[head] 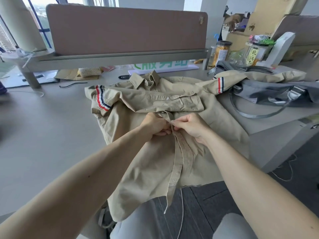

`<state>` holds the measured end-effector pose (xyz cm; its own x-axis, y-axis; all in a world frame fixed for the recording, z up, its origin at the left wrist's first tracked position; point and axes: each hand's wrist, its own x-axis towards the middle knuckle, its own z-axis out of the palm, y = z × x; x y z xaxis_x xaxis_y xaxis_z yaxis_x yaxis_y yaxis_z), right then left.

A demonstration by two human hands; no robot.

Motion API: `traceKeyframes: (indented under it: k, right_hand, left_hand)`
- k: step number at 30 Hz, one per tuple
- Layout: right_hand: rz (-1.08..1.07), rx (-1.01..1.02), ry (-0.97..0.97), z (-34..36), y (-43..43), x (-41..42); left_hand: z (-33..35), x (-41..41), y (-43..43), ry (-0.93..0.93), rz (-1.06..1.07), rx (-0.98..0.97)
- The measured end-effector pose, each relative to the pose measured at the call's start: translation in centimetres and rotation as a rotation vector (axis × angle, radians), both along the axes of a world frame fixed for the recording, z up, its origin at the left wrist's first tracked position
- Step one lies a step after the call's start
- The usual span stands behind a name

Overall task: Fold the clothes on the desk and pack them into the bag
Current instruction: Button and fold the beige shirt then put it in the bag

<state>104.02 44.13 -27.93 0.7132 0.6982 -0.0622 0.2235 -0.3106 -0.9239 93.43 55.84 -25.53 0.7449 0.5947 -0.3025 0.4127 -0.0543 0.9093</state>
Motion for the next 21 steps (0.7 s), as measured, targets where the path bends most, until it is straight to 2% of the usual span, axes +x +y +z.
traceKeyframes:
  k: [5,13,21]
  right_hand:
    - [-0.021,-0.101,-0.093,0.3,0.9,0.2]
    - [-0.073,0.005,-0.081,-0.7,0.7,0.7]
    - [-0.037,0.066,-0.076,-1.2,0.4,0.9]
  left_hand:
    - [-0.2,0.1,0.0,0.003,-0.024,0.050]
    - [-1.3,0.6,0.5,-0.053,-0.023,0.071]
    - [-1.9,1.2,0.9,-0.057,-0.028,0.059]
